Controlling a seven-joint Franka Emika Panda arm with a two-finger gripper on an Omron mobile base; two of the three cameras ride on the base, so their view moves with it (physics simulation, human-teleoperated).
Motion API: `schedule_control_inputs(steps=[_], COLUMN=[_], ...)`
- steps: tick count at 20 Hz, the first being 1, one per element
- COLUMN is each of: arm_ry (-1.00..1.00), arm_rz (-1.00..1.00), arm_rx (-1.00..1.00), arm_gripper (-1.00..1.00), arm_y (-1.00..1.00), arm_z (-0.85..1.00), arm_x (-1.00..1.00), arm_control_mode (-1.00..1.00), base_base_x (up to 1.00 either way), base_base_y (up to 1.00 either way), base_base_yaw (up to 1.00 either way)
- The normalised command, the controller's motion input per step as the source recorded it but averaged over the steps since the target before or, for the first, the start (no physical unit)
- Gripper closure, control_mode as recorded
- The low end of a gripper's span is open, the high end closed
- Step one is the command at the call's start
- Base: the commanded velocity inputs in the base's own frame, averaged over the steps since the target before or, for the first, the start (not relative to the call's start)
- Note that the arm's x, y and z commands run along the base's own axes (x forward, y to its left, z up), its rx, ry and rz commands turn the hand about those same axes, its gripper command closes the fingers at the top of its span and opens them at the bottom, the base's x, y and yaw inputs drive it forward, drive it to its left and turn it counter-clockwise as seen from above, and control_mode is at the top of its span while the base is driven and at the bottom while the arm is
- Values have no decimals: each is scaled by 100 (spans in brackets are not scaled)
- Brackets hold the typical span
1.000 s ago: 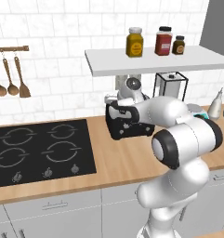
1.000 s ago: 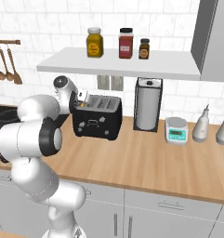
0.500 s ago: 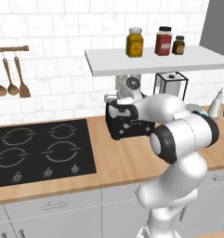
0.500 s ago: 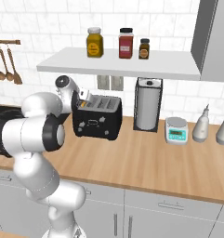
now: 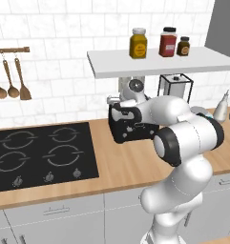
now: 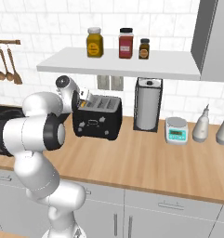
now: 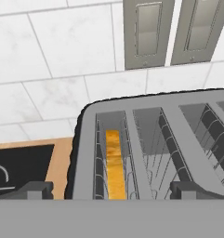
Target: Start the toaster. Once the lever pops up, take the bread to the plate on the dining counter.
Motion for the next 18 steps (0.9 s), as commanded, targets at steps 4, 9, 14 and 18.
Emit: schedule_control_inputs(steps=[4,9,14,18], arm_ry=[0,0,0,0], arm_rz=[0,0,0,0], arm_rx=[0,0,0,0], arm_gripper=[-100,-100,-100,-100], arm_y=[0,0,0,0], arm_z=[0,0,0,0], arm_x=[0,0,0,0], arm_control_mode=[-100,-100,-100,-100], base_base_x=[0,0,0,0], base_base_y=[0,0,0,0], base_base_yaw=[0,0,0,0])
